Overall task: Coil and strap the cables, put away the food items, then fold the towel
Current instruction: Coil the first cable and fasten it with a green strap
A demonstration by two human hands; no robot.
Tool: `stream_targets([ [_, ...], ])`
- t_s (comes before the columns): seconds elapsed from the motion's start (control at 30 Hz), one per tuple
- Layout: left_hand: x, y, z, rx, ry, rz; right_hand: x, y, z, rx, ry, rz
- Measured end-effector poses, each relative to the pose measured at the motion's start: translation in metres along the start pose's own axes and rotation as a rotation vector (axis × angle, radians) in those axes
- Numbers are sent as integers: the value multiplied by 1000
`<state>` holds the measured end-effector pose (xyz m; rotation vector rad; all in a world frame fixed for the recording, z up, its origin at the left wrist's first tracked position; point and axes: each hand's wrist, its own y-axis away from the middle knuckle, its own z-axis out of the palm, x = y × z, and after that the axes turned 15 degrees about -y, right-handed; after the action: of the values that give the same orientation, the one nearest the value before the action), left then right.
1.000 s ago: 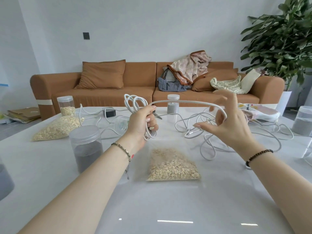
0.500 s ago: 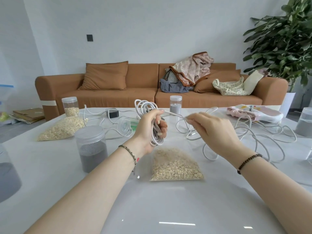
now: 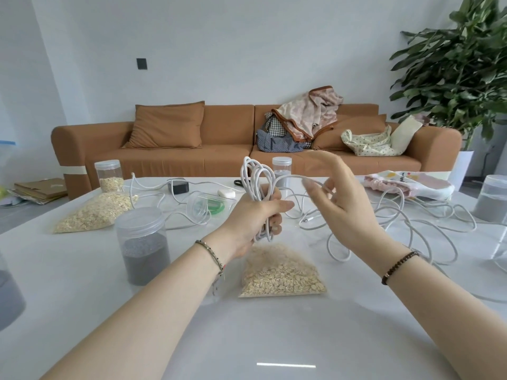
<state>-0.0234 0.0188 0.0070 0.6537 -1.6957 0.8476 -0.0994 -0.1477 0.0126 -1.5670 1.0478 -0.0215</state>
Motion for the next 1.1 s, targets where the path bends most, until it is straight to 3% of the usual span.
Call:
stream_targets([
  [0.13, 8, 9, 3, -185, -26, -36, -14, -4, 3, -152, 56, -47],
  [0.27, 9, 16, 13, -286, -292, -29, -22, -7, 3, -238, 56, -106],
  [0.5, 13, 18, 23, -310, -457, 58, -12, -9, 5, -276, 246, -88],
  [0.9, 9, 16, 21, -246, -407, -62, -11, -8, 18, -230, 138, -62],
  [1.1, 10, 15, 28, -244, -526, -65, -11, -3, 11, -224, 117, -43],
])
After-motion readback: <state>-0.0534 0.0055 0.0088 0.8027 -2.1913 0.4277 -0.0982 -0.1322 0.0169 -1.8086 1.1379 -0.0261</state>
